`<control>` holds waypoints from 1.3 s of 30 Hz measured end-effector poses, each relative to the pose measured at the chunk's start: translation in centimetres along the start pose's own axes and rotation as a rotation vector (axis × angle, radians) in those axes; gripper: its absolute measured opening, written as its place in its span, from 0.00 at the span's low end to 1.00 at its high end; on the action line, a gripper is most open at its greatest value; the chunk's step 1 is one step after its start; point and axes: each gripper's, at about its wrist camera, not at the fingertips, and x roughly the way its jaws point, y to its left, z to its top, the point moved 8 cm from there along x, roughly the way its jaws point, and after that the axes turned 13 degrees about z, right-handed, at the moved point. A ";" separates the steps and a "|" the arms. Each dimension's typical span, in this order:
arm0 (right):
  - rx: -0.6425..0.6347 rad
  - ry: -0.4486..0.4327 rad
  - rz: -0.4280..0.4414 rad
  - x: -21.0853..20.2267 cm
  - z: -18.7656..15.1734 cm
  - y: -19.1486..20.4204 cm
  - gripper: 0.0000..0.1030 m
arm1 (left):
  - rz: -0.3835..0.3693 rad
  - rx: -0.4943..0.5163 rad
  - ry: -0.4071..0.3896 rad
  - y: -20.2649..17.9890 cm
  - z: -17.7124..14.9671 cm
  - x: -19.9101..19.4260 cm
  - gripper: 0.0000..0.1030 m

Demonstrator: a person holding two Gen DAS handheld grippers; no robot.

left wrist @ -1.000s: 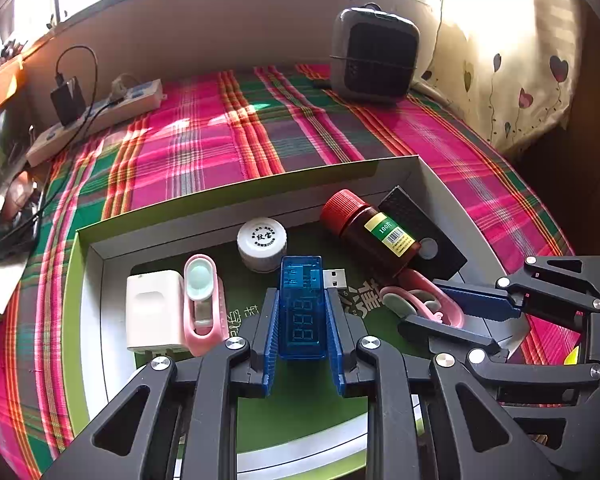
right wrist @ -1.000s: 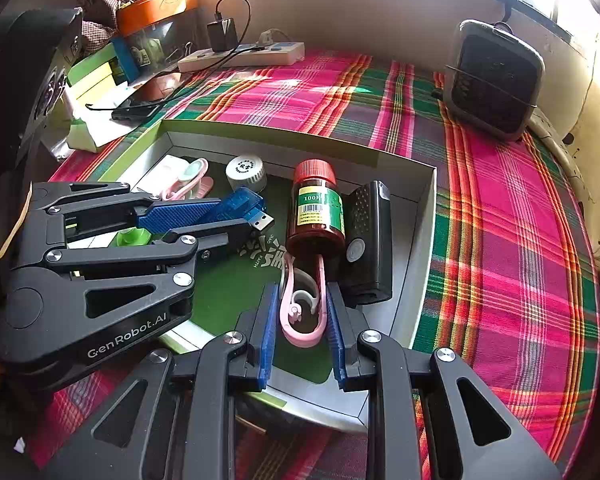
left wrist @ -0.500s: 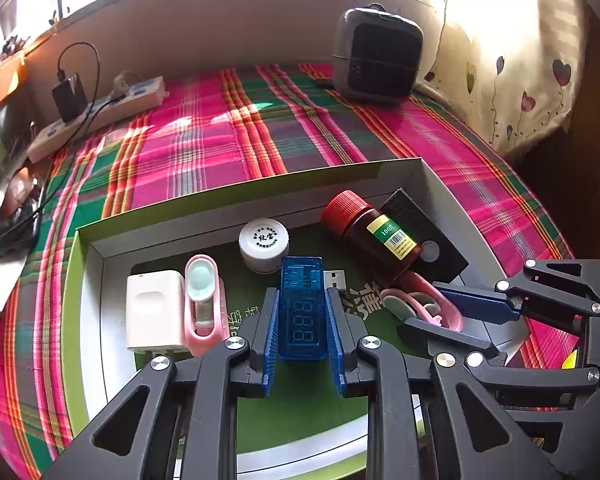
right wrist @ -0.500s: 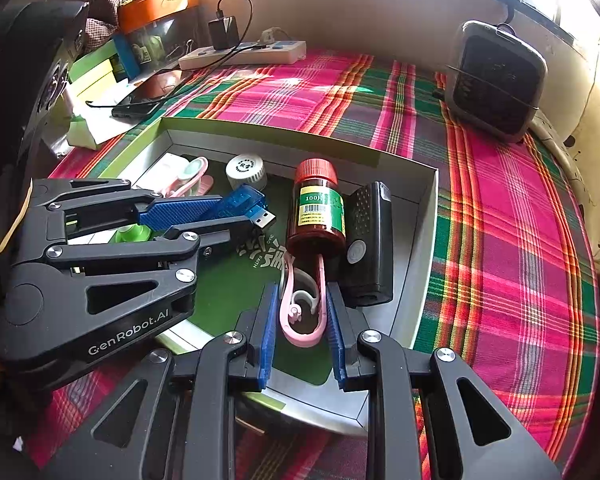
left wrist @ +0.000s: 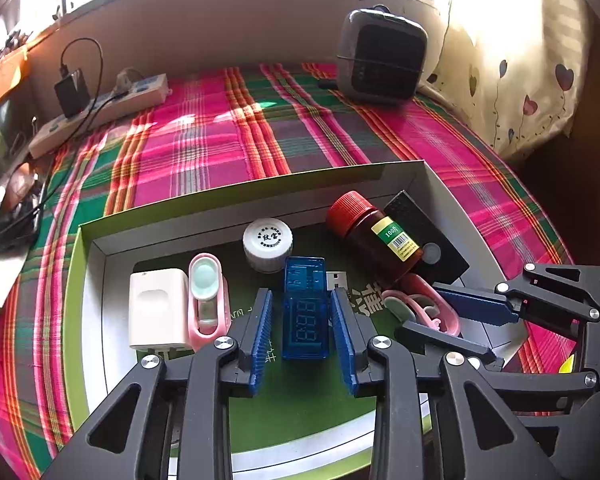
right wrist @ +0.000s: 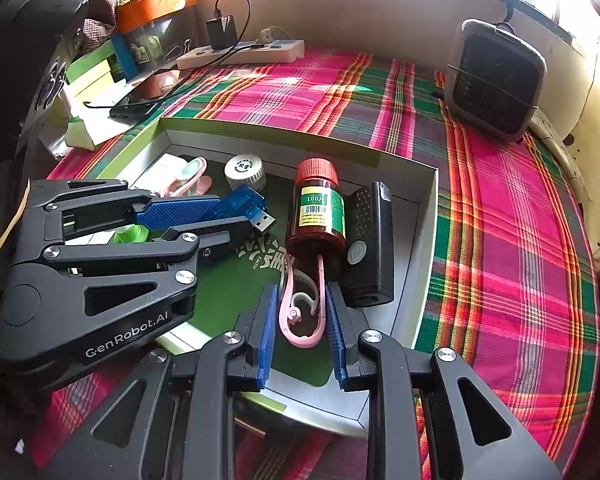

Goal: Organize rigid objects
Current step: 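Open the left tool releasing the USB tester while the right tool releases the pink clip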

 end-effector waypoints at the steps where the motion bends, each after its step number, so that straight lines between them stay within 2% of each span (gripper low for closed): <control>1: 0.001 -0.001 0.003 0.0 0.0 0.0 0.26 | 0.001 0.000 0.000 0.0 0.0 0.0 0.29; 5: 0.002 -0.001 0.008 0.0 0.0 0.2 0.29 | 0.000 0.000 0.006 0.0 -0.1 0.0 0.33; 13: 0.011 -0.004 0.009 -0.2 0.0 0.2 0.36 | -0.020 -0.023 0.016 0.0 -0.2 -0.3 0.33; 17: 0.025 -0.012 0.012 -0.4 0.0 0.1 0.36 | 0.011 -0.009 -0.017 0.2 0.1 -1.3 0.33; 39: 0.078 -0.118 0.015 -4.1 -0.6 1.5 0.38 | 0.013 -0.081 -0.080 2.3 -1.9 -6.3 0.34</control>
